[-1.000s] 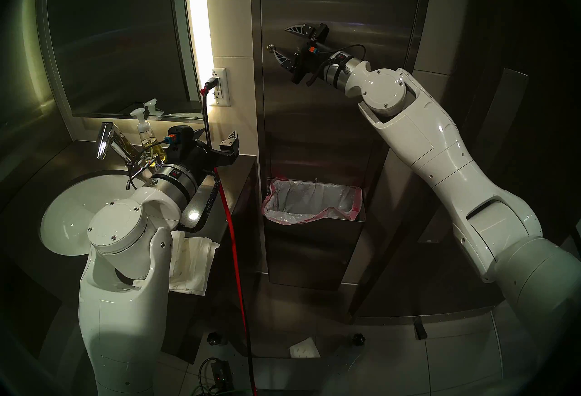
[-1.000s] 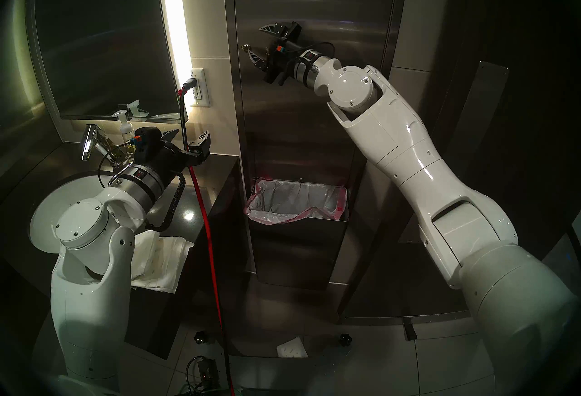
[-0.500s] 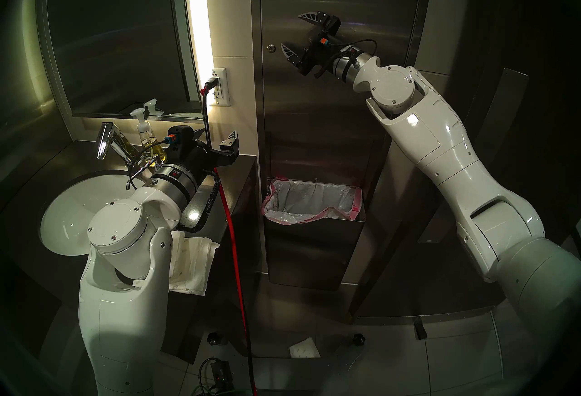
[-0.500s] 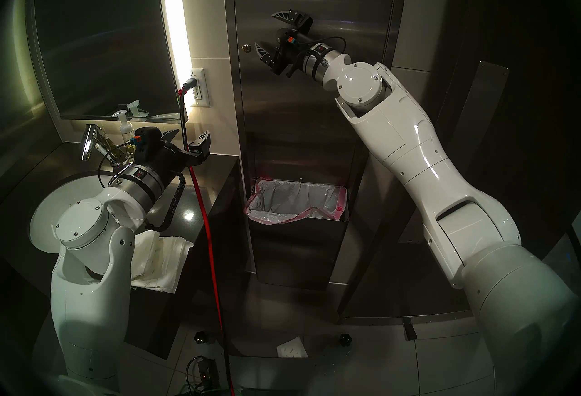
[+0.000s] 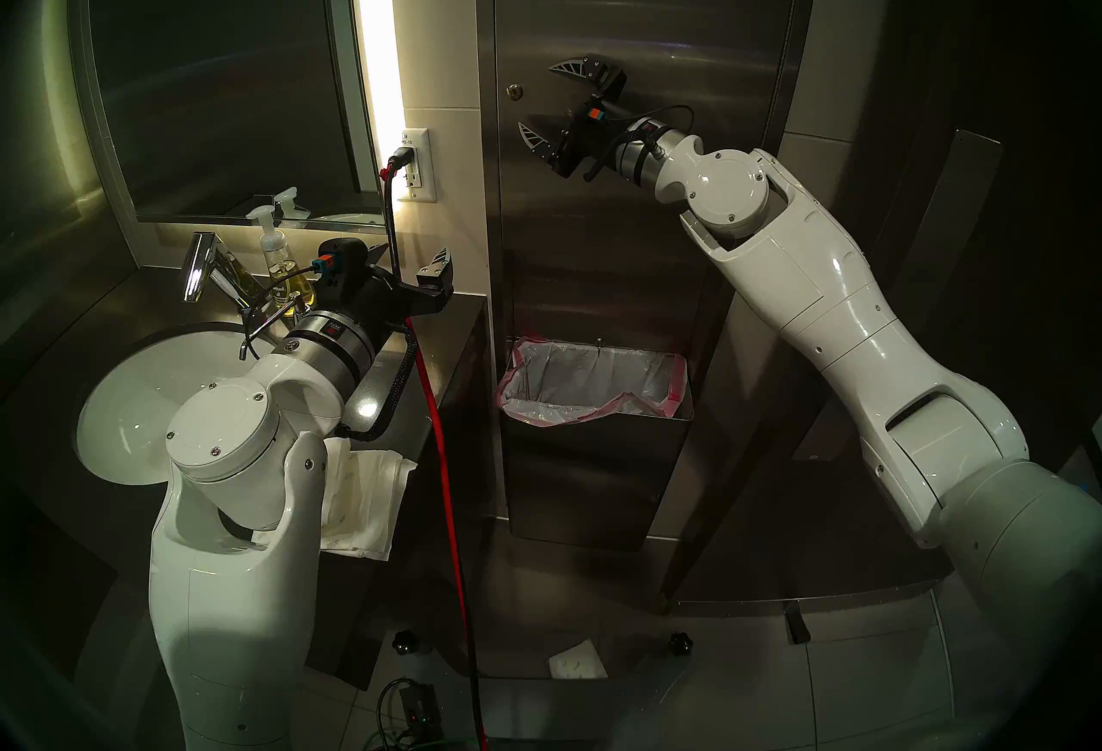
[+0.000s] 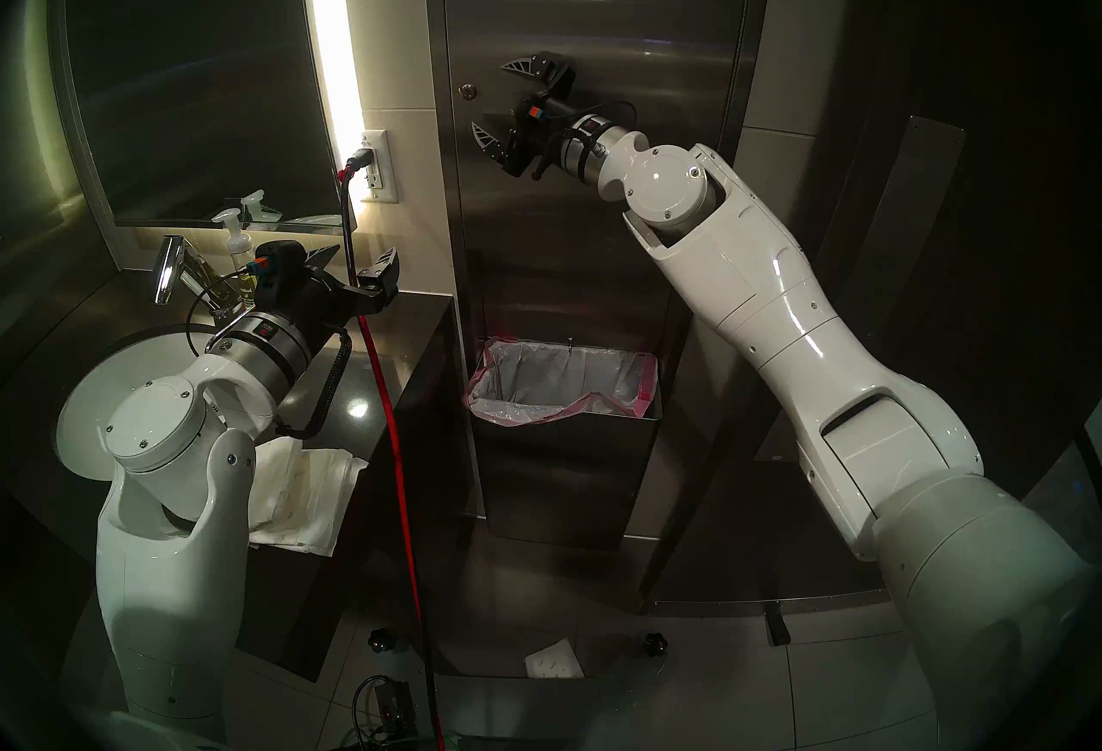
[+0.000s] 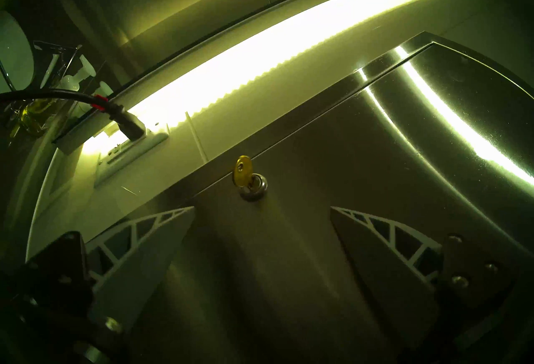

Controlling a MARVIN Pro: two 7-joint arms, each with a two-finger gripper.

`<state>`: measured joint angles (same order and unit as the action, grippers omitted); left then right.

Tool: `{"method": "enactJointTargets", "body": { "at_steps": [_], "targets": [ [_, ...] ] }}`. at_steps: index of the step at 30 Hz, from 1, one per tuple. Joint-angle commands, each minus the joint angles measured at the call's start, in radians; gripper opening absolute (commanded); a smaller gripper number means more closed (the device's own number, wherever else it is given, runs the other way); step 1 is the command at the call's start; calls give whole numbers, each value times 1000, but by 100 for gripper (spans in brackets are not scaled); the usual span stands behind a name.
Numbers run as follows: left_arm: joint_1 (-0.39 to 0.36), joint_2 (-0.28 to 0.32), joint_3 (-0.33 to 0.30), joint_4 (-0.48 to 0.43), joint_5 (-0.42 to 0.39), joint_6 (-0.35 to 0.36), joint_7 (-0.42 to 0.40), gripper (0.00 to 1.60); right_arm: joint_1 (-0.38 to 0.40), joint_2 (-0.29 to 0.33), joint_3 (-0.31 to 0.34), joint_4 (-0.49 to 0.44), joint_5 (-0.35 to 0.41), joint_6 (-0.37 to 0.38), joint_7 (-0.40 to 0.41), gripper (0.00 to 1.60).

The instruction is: Twist key and close towel dispenser

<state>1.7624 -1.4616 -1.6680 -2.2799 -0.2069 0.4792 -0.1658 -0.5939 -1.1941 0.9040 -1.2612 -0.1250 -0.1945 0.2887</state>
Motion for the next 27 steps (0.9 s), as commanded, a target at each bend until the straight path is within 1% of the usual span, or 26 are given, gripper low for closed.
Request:
{"method": "enactJointTargets", "body": {
  "at_steps": [1, 8, 18, 19, 20, 21, 22, 23, 24, 25, 26, 27],
  "targets": [
    [-6, 0, 1, -11, 1, -1, 2, 160, 37, -20, 16, 1, -12, -14, -32, 160],
    [-6, 0, 1, -11, 1, -1, 2, 160, 39, -28, 20, 8, -21, -30, -42, 160],
    [-6, 0, 1, -11, 1, -1, 2, 160, 45, -34, 30, 8, -31, -31, -46, 160],
    [-6, 0, 1, -11, 1, -1, 2, 160, 46, -34, 31, 8, -31, -32, -46, 130],
    [-6, 0, 1, -11, 1, -1, 2, 160, 46, -34, 32, 8, -31, -32, -46, 130],
    [-6, 0, 1, -11, 1, -1, 2, 160, 47, -34, 33, 9, -33, -32, -46, 109],
    [-6, 0, 1, -11, 1, -1, 2, 160, 49, -34, 35, 14, -36, -32, -48, 109],
    [-6, 0, 1, -11, 1, -1, 2, 160, 51, -34, 36, 15, -37, -31, -46, 122],
    [-6, 0, 1, -11, 1, -1, 2, 160, 52, -33, 37, 16, -37, -31, -44, 122],
    [-6, 0, 1, -11, 1, -1, 2, 160, 52, -32, 38, 17, -38, -30, -43, 132],
    [-6, 0, 1, -11, 1, -1, 2, 160, 53, -30, 39, 16, -38, -27, -40, 134],
    [-6, 0, 1, -11, 1, -1, 2, 160, 52, -29, 40, 15, -39, -27, -38, 140]
  ]
}}
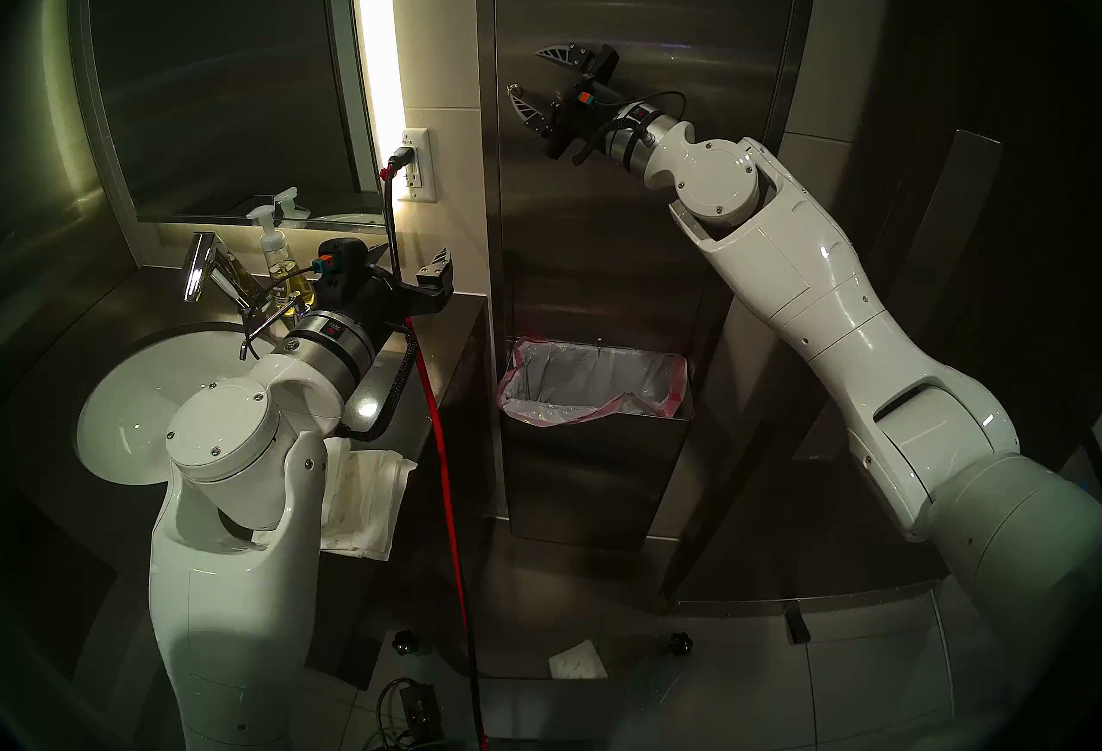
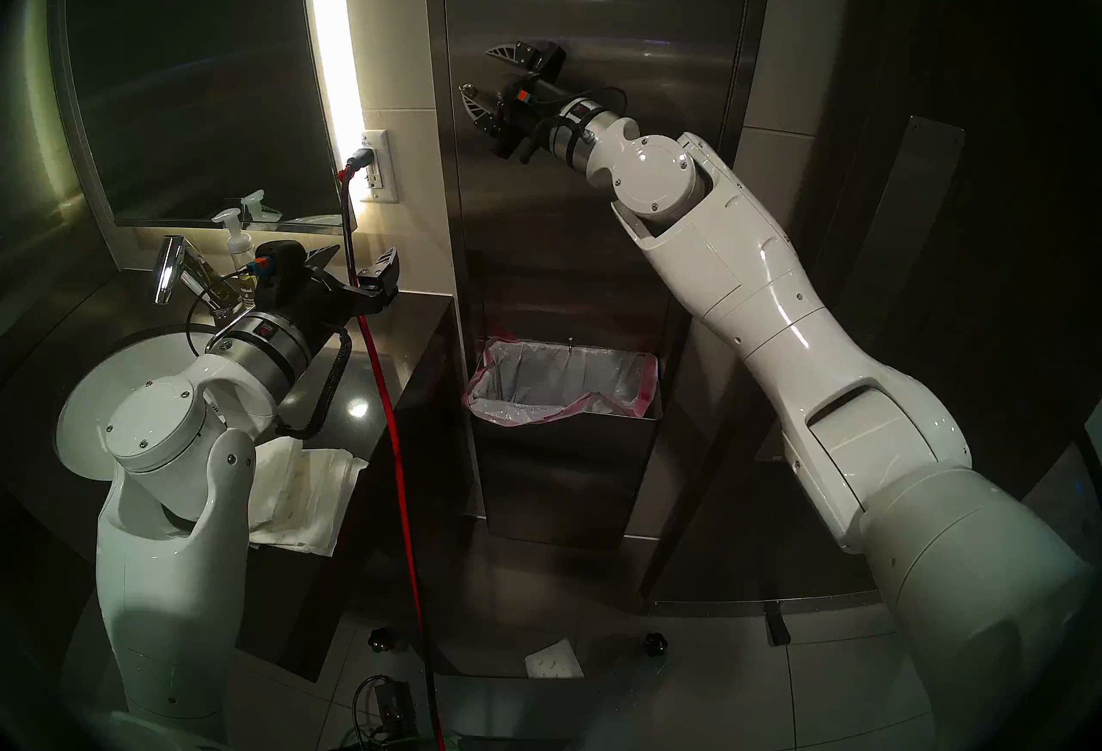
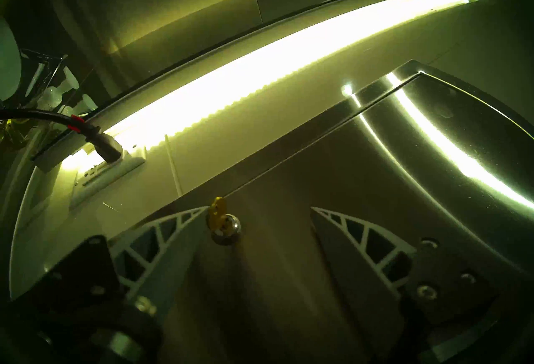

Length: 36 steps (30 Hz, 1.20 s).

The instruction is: Twist key and close towel dispenser

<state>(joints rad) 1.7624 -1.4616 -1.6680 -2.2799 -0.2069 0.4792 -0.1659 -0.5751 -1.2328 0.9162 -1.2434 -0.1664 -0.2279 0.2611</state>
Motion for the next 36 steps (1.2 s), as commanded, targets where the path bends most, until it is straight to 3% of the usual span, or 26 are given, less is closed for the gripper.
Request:
{"method": "enactJointTargets", "body": {
  "at_steps": [1, 8, 21, 25, 31, 32, 36],
  "targets": [
    [-6, 0, 1, -11, 1, -1, 2, 160, 33, 12, 30, -3, 2, 6, -10, 144],
    [-6, 0, 1, -11, 1, -1, 2, 160, 33, 17, 41, 8, -4, 2, -17, 159],
    [-6, 0, 1, -11, 1, -1, 2, 160, 33, 22, 80, 8, -4, -17, -46, 160],
    [-6, 0, 1, -11, 1, -1, 2, 160, -8, 41, 85, -44, -12, -35, -72, 160],
    [-6, 0, 1, -10, 1, -2, 1, 160, -141, 71, 119, -172, 48, -53, -142, 160],
    [-6, 0, 1, -10, 1, -2, 1, 160, -115, 89, 72, -148, 78, -71, -147, 160],
    [-6, 0, 0, -9, 0, -2, 0, 160, -186, 121, 54, -213, 111, -69, -167, 160]
  ]
}}
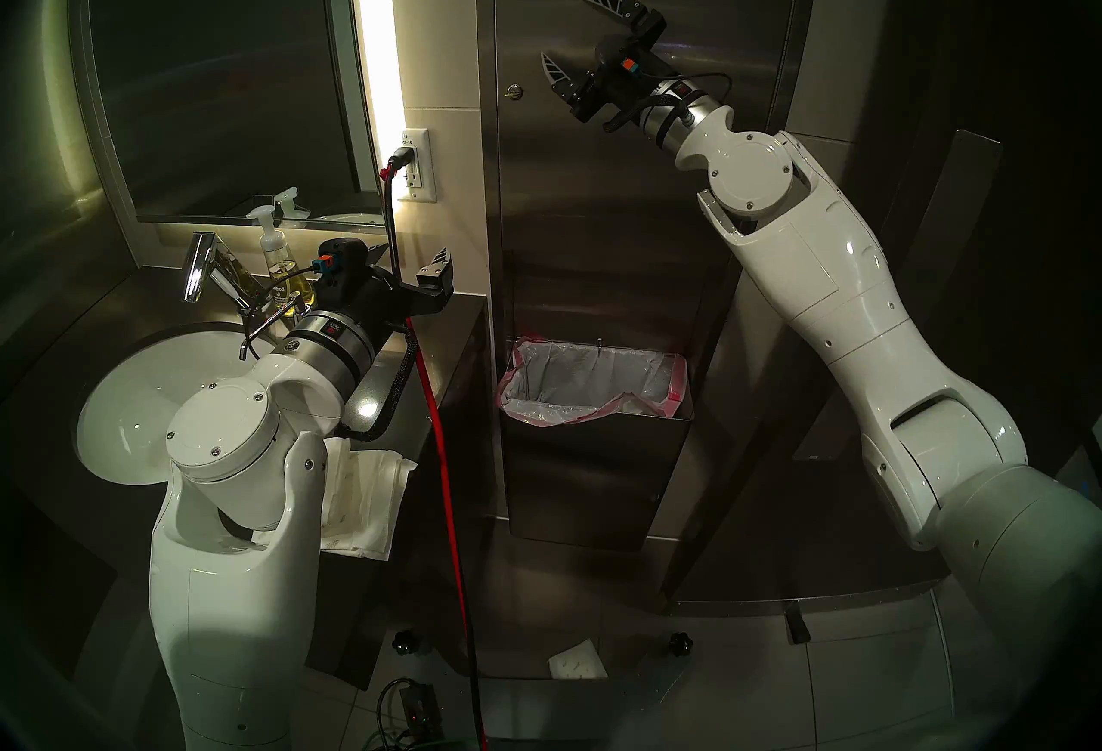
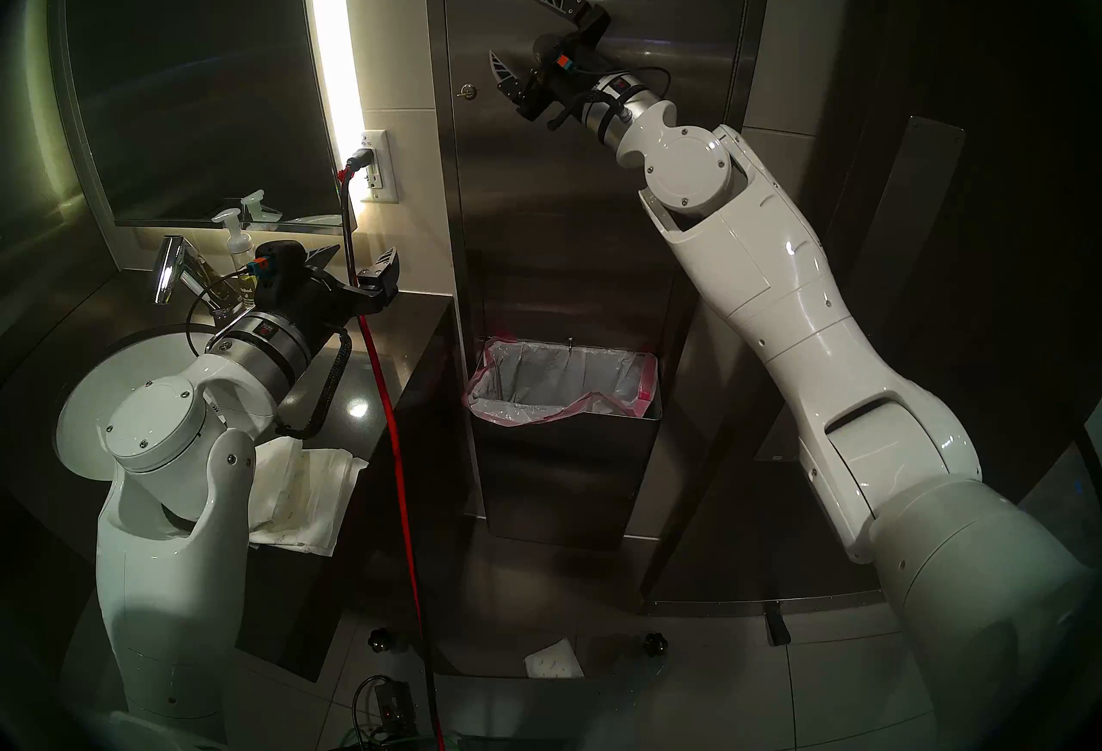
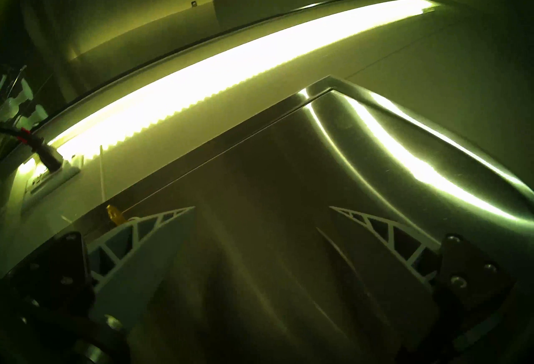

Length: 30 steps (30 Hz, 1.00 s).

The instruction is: Twist key and close towel dispenser

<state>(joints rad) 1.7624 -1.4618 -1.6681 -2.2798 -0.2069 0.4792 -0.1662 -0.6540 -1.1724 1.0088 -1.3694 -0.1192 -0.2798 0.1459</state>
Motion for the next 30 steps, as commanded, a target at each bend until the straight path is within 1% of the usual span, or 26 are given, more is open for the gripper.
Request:
{"method": "enactJointTargets", "body": {
  "at_steps": [1, 2, 3, 4, 8, 9, 10, 11, 13, 14, 16, 17, 20, 21, 22, 27, 29, 30],
  "targets": [
    [-6, 0, 0, -9, 0, -2, 0, 160, -112, 72, -55, -93, 72, -21, -58, 160],
    [-6, 0, 0, -8, 0, -2, 0, 160, -139, 78, -53, -110, 75, -24, -65, 160],
    [-6, 0, 0, -8, 0, -2, 0, 160, -131, 87, -72, -107, 82, -25, -72, 160],
    [-6, 0, 0, -8, 0, -2, 0, 160, -158, 94, -70, -122, 85, -31, -86, 160],
    [-6, 0, 0, -7, 0, -2, -1, 160, -216, 129, -92, -170, 99, -52, -128, 160],
    [-5, 0, 0, -7, 0, -2, -1, 160, -220, 136, -101, -176, 98, -57, -137, 160],
    [-5, 0, 0, -7, 0, -2, -1, 160, -249, 145, -101, -195, 103, -62, -153, 160],
    [-5, 0, 0, -7, 0, -2, -1, 160, -247, 151, -111, -198, 107, -65, -162, 160],
    [-5, 0, 0, -6, 0, -2, -1, 160, -289, 169, -118, -226, 107, -75, -189, 160],
    [-5, 0, 0, -6, 0, -2, -1, 160, -287, 171, -132, -222, 107, -75, -194, 160],
    [-5, 0, 0, -6, 0, -2, -1, 160, -331, 185, -147, -244, 109, -82, -217, 160],
    [-5, 0, 0, -6, 0, -2, -1, 160, -325, 189, -165, -241, 111, -83, -222, 160],
    [-5, 0, 0, -6, 0, -2, -1, 160, -370, 204, -193, -260, 117, -90, -251, 160],
    [-5, 0, 0, -5, 0, -2, -1, 160, -396, 214, -201, -275, 118, -95, -267, 160],
    [-5, 0, 0, -5, 0, -2, -1, 160, -394, 220, -216, -278, 119, -98, -275, 160],
    [-5, 0, 0, -5, 0, -2, -1, 160, -466, 260, -257, -320, 124, -116, -347, 160],
    [-6, 0, 0, -6, 0, -2, -1, 160, -491, 278, -270, -338, 125, -123, -380, 160],
    [-6, 0, 0, -6, 0, -3, -1, 160, -517, 286, -268, -351, 124, -127, -406, 160]
  ]
}}
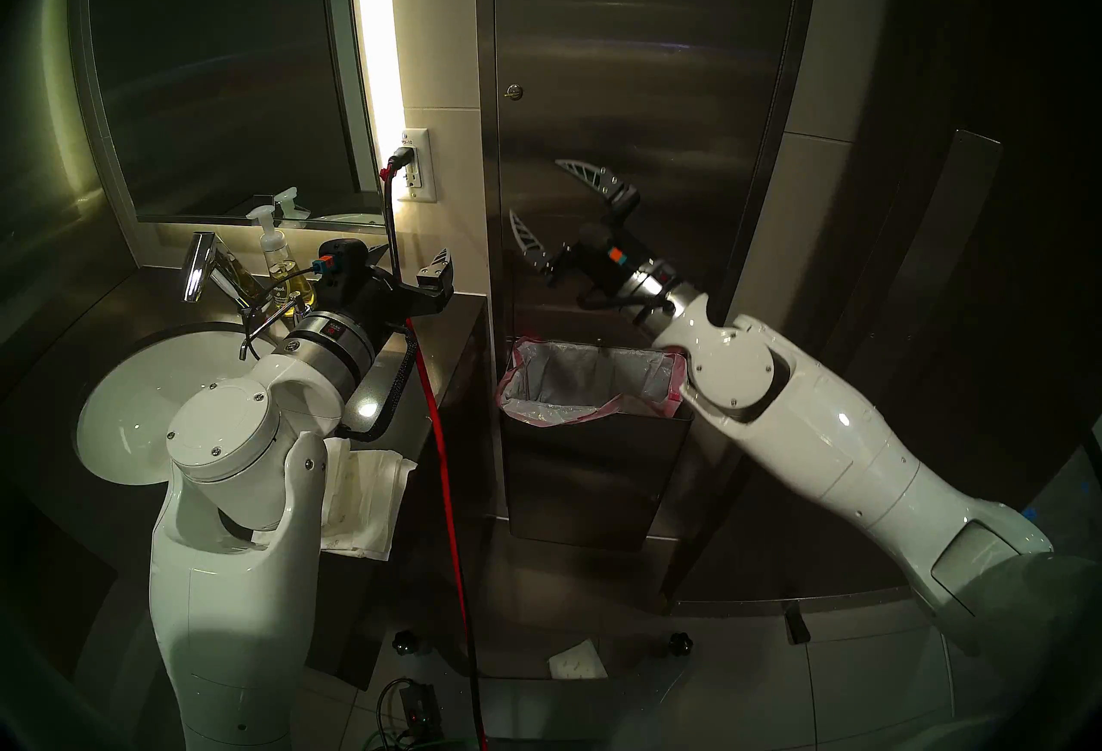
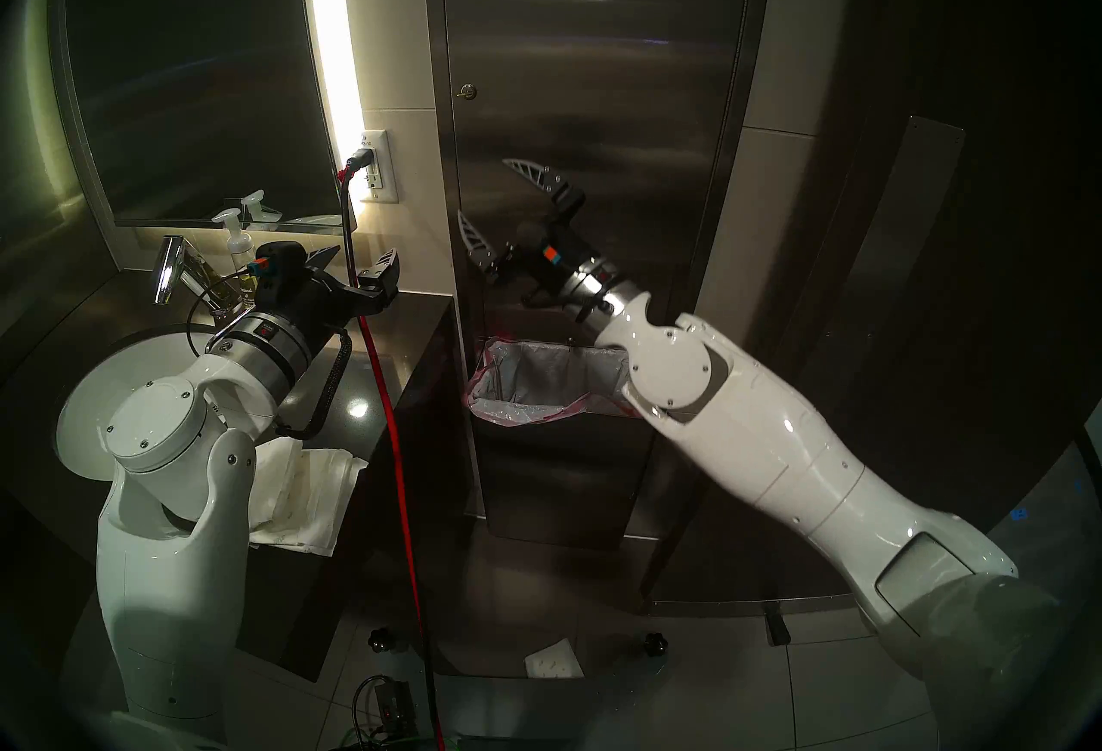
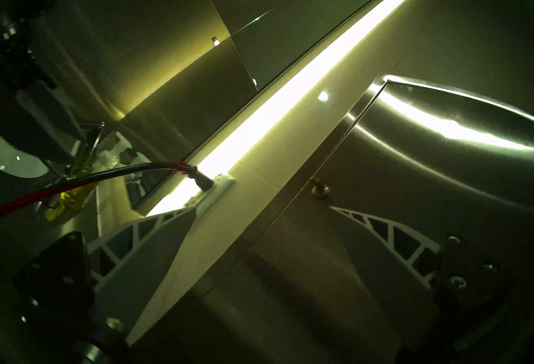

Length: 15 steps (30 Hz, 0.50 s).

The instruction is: Twist key and close towel dispenser

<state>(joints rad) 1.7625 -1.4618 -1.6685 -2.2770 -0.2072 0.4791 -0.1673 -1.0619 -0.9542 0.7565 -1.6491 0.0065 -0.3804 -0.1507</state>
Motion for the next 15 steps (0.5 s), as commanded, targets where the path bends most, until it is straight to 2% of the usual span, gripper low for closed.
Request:
{"method": "enactJointTargets", "body": {
  "at_steps": [1, 8, 11, 15],
  "targets": [
    [-6, 0, 0, -8, 0, -2, 0, 160, -112, 74, -22, -77, -1, -29, -113, 160],
    [-6, 0, 0, -9, 0, -3, 0, 160, -225, 117, 2, -154, -14, -51, -239, 160],
    [-6, 0, 0, -9, 0, -3, 0, 160, -243, 122, 8, -170, -19, -54, -261, 160],
    [-6, 0, 0, -10, 0, -3, 0, 160, -316, 118, 35, -223, -54, -53, -348, 160]
  ]
}}
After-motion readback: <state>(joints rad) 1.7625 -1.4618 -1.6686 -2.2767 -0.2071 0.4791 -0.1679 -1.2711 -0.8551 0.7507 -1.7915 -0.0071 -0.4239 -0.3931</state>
